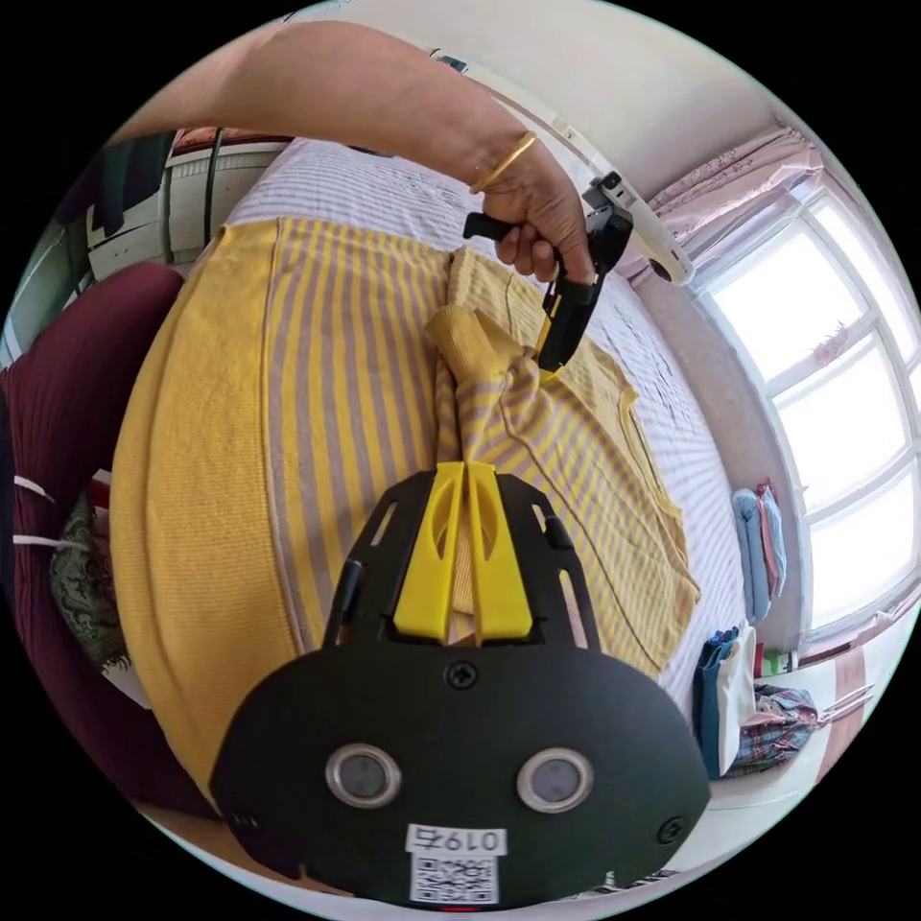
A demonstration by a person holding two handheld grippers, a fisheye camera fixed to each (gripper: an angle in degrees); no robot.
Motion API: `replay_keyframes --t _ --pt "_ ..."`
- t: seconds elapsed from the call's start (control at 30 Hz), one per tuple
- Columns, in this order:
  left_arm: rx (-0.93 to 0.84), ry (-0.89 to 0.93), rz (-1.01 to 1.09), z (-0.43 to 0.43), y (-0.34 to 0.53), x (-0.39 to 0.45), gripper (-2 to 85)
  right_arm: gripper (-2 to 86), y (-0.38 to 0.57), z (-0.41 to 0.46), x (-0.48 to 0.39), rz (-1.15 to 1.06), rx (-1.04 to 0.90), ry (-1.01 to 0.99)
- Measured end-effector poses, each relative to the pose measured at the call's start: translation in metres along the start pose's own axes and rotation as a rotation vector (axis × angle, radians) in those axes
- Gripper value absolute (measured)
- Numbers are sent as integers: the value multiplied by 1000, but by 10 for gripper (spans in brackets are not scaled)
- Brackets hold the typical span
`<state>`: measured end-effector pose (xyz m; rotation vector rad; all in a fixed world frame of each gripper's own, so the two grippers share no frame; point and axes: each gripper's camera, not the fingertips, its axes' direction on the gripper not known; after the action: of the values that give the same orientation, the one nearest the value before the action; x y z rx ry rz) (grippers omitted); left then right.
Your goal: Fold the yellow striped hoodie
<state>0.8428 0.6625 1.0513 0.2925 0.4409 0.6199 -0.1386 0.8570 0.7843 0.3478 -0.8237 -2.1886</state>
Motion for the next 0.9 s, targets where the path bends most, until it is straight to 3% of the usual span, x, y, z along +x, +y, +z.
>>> replay_keyframes --t 0.2,0.37,0.57,0.7,0.9 --pt "7 7 -12 14 9 -7 16 19 5 10 -18 3 -19 63" --pt "60 92 -57 29 25 -24 32 76 11 10 -52 -77 -32 231" --pt "113 160 -61 34 56 -41 46 63 54 -34 -30 29 37 228" --pt "193 162 -59 36 59 -39 44 54 114 -28 13 145 -39 169" --pt "296 136 -26 76 19 -7 41 55 140 1 -3 85 -143 210"
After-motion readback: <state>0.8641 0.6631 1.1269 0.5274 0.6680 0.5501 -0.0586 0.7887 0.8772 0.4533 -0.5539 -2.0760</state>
